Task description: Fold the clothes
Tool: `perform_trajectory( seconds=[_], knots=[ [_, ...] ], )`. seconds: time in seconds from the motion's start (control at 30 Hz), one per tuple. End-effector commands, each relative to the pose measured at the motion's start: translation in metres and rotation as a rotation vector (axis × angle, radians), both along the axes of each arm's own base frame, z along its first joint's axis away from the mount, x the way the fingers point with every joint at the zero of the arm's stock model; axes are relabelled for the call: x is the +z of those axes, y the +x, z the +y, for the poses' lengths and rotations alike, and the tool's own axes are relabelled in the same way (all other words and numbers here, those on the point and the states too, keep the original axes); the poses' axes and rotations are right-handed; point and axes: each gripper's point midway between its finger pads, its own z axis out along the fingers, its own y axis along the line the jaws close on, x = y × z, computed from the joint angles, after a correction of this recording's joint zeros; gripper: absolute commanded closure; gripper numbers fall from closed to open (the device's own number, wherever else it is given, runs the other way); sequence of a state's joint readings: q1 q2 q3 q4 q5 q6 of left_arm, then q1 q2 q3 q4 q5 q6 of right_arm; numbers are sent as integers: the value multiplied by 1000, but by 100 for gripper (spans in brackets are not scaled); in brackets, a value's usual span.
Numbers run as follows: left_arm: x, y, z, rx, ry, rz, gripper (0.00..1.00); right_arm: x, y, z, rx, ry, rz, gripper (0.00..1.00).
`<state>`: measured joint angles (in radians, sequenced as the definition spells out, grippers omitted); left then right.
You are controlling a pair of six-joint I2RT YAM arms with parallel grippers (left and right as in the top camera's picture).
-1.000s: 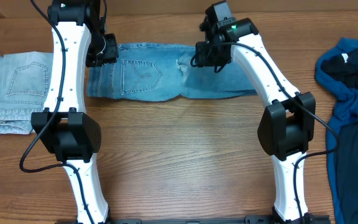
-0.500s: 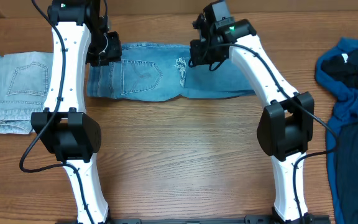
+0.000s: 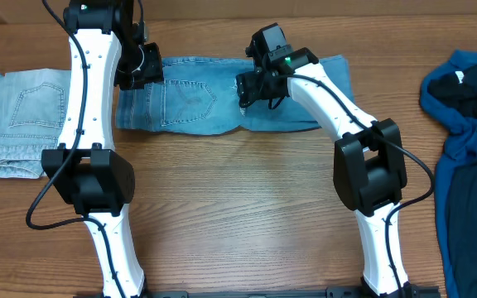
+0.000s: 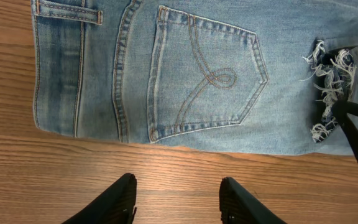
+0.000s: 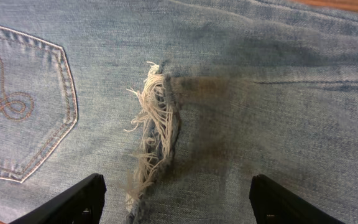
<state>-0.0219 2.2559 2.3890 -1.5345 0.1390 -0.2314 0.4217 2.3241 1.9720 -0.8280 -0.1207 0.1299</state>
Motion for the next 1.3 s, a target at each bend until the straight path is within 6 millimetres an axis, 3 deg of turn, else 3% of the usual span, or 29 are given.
perform_trajectory(
  seconds=[0.0, 0.1, 0.2, 0.27, 0.37, 0.57, 0.77, 0.9, 0.97, 1.1, 1.2, 1.27],
  knots=[
    [15, 1, -2, -24, -4, -42, 52, 2, -4, 16, 52, -65, -60, 22],
    [15, 1, 2, -21, 2, -43, 49, 2, -3, 16, 62, -206, -135, 21],
    [13, 6, 15, -3, 55, -56, 34, -5, -6, 17, 89, -229, -140, 21],
    [14, 11, 26, 33, 70, -75, 35, -6, -2, 11, 66, -258, -159, 22],
    [16, 18, 58, 123, 48, -100, 33, -4, 3, 2, 40, -306, -182, 22],
    [16, 8, 113, 246, 6, -85, 31, -6, 2, 3, 23, -294, -175, 25],
    [16, 9, 123, 262, 41, -95, 28, -35, -2, 2, 16, -318, -126, 28],
    [16, 7, 127, 267, 60, -88, 27, -36, 2, -4, -8, -351, -146, 30],
    [15, 7, 127, 266, 60, -86, 27, -37, 1, -7, -10, -362, -140, 35],
    [16, 7, 127, 266, 60, -88, 27, -36, 2, -7, -14, -359, -142, 69],
    [15, 6, 126, 266, 60, -85, 26, -31, 4, -5, -16, -353, -153, 76],
    [15, 6, 126, 266, 60, -83, 26, -14, 10, 0, -17, -338, -175, 88]
  ],
)
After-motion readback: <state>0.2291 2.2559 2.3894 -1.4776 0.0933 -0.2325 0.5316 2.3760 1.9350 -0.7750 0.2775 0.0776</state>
